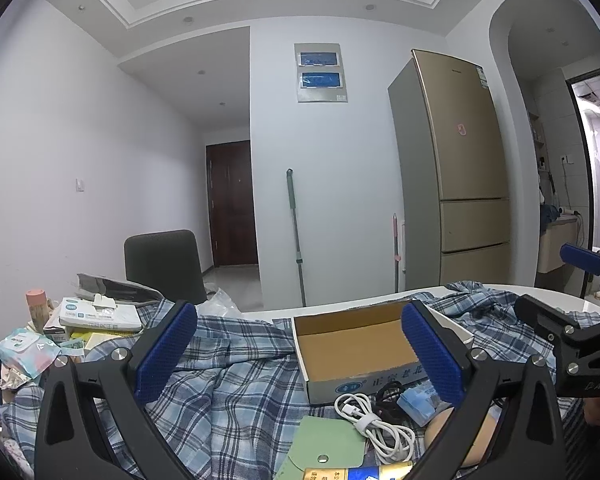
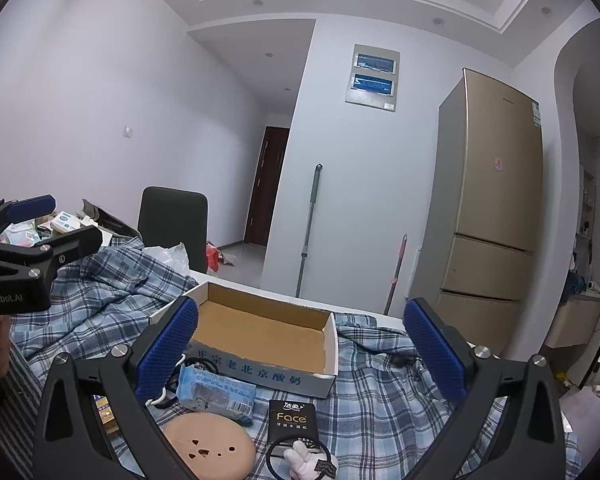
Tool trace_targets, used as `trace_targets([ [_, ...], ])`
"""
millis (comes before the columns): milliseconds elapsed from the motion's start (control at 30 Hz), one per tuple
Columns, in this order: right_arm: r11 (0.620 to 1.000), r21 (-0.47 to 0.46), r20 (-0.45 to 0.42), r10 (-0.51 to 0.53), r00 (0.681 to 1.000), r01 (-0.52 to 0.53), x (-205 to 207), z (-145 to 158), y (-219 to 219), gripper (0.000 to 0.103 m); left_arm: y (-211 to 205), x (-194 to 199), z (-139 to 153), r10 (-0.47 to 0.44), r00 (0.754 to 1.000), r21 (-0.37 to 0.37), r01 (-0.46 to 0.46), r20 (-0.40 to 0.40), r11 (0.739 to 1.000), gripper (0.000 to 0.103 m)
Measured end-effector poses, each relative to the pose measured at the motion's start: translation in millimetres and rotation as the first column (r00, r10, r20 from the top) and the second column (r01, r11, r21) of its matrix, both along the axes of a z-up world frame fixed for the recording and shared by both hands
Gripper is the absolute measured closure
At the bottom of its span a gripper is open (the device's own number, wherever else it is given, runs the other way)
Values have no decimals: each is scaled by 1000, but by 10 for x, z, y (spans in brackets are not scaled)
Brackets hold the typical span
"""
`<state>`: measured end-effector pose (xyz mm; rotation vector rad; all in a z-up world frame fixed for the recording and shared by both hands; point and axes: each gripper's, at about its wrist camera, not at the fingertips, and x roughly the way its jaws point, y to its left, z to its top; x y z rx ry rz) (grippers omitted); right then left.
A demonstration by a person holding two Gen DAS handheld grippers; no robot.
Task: Organize soft objects
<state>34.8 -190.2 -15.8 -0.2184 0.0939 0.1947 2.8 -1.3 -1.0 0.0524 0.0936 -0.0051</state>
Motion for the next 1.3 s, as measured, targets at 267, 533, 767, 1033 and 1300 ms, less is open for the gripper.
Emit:
trace_targets([
  [267, 1000, 15, -14, 3, 1000, -3, 18, -6, -24, 0, 36, 17, 12, 5, 1000, -11, -5, -6, 1000, 0],
  [533, 999, 31, -106, 12, 994, -8, 172, 40, -71, 0, 50, 34, 35, -4, 1000, 1, 4, -19, 1000, 0],
  [767, 996, 91, -219, 38, 975, -18, 198, 224, -197, 0, 17, -123, 234, -40, 999, -12, 40, -23, 999, 0],
  [1033, 989, 122, -422, 124, 898, -79, 253, 194, -265, 2, -5, -279, 251, -74, 994, -27, 72, -85, 997, 0],
  [1300, 981, 96, -616, 190, 765, -166, 370, -290, -123, 8, 123, -25, -31, -75, 974, -78, 59, -213, 995, 0],
])
